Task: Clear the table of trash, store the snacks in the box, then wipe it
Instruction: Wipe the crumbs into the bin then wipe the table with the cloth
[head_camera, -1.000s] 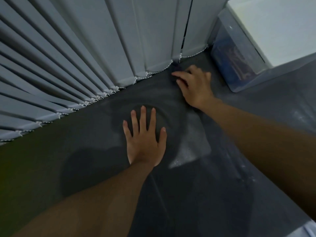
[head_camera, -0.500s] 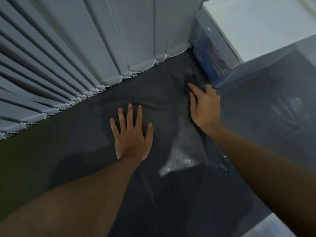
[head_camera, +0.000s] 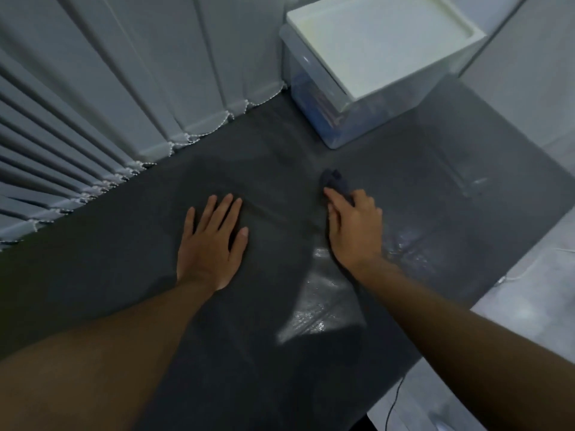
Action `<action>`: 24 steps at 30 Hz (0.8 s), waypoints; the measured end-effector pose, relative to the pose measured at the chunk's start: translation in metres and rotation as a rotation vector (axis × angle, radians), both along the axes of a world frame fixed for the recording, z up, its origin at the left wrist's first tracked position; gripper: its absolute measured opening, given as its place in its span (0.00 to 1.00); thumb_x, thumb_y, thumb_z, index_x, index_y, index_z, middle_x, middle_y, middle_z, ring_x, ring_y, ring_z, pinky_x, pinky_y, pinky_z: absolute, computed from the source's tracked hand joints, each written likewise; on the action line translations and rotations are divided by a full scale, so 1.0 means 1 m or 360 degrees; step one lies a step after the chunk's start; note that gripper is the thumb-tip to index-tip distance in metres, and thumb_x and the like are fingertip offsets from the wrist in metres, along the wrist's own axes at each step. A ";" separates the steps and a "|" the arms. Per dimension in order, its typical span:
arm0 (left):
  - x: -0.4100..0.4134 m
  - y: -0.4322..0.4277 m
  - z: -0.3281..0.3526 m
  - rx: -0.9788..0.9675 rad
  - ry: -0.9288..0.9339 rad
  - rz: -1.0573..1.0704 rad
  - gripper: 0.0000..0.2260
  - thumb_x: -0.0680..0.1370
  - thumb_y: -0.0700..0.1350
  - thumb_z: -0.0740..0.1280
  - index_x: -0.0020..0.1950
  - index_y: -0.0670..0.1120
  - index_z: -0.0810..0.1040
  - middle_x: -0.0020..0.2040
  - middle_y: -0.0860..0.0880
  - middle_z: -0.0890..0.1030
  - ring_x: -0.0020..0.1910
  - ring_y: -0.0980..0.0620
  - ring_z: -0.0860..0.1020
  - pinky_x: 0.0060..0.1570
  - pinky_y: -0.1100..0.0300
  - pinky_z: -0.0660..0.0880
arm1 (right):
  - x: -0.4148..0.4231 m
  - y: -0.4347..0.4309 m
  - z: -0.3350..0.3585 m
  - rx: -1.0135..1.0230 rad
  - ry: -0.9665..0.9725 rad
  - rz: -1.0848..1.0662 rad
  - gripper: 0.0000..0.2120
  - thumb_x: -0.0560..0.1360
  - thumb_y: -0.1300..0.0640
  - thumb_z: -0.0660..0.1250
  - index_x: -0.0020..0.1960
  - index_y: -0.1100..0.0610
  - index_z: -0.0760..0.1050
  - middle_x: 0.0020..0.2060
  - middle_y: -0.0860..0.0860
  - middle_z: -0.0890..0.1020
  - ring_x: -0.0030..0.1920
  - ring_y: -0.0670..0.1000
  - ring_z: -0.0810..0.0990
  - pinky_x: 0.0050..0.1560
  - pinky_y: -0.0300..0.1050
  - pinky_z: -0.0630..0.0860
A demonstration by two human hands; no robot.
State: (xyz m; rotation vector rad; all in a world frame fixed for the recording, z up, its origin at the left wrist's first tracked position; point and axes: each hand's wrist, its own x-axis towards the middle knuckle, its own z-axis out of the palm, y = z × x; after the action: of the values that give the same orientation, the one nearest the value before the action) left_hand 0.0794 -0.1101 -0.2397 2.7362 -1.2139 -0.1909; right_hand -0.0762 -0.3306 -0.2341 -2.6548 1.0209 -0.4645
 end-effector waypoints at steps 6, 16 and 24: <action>-0.009 -0.021 0.009 0.0088 -0.0043 0.0136 0.28 0.82 0.57 0.52 0.81 0.49 0.60 0.77 0.45 0.65 0.78 0.41 0.59 0.76 0.36 0.53 | -0.050 -0.011 0.006 -0.0133 0.0126 0.0941 0.16 0.81 0.53 0.62 0.67 0.45 0.77 0.48 0.53 0.76 0.44 0.55 0.74 0.44 0.50 0.68; -0.073 -0.083 0.007 0.0119 0.0109 -0.0045 0.32 0.81 0.64 0.43 0.83 0.53 0.47 0.83 0.49 0.48 0.81 0.44 0.41 0.78 0.42 0.40 | -0.109 -0.024 0.008 -0.0017 0.0087 0.0600 0.16 0.82 0.53 0.60 0.68 0.47 0.75 0.48 0.52 0.74 0.44 0.54 0.71 0.44 0.52 0.70; -0.112 -0.130 0.007 0.0143 0.0137 -0.0182 0.30 0.83 0.62 0.46 0.83 0.53 0.45 0.83 0.51 0.45 0.81 0.45 0.40 0.78 0.42 0.38 | -0.147 -0.071 0.003 0.0002 -0.0027 -0.0250 0.15 0.80 0.54 0.63 0.66 0.49 0.77 0.48 0.54 0.75 0.45 0.57 0.72 0.46 0.51 0.68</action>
State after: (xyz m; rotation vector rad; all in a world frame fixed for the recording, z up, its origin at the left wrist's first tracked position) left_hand -0.0325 -0.2405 -0.2322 2.7026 -1.3708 -0.3812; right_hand -0.2227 -0.4017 -0.2308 -2.5761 1.2299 -0.5173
